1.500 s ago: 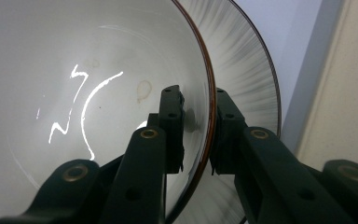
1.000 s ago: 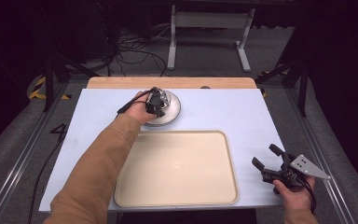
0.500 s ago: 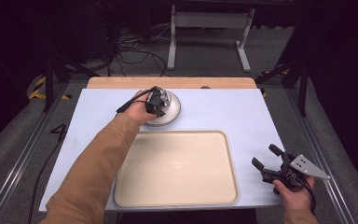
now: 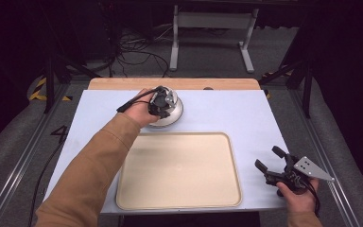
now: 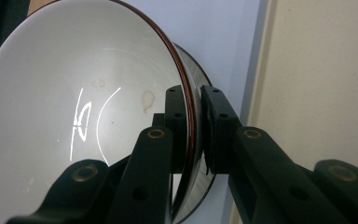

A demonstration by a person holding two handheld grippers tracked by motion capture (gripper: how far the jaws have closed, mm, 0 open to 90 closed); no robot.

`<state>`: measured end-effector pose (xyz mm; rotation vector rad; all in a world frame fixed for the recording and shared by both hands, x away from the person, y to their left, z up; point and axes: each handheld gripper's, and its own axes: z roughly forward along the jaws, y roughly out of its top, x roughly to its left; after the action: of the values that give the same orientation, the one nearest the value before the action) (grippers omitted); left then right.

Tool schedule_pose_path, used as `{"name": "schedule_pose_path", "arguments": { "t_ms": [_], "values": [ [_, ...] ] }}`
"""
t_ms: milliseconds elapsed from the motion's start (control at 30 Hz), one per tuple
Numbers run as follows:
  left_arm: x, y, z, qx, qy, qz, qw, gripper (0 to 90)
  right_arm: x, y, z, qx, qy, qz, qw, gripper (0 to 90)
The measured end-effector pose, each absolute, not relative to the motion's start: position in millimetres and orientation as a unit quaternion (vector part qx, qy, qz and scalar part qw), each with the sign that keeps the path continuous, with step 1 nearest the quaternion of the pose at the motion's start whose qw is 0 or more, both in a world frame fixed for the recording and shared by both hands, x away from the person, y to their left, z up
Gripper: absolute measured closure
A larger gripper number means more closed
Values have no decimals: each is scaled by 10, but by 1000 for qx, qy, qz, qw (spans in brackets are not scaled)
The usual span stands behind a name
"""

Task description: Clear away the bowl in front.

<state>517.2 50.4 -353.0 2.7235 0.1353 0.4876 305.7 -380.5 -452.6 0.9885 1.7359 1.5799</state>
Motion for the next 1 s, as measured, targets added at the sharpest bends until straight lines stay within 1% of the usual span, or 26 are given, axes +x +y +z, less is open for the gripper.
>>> {"name": "schedule_pose_path", "arguments": {
  "t_ms": [333,400,733,1000],
  "values": [
    [5043,538,-3368,965,34,173,195,819,3062,-3798,-4528,369,653,593,292,87],
    [4989,540,-3336,967,29,172,188,819,3067,-3794,-4530,368,654,593,291,87],
    [4844,546,-3275,968,16,164,187,820,3069,-3792,-4536,368,655,592,291,87],
    [4609,461,-3226,971,-7,151,184,819,3069,-3791,-4534,369,655,592,289,87]
  ]
}}
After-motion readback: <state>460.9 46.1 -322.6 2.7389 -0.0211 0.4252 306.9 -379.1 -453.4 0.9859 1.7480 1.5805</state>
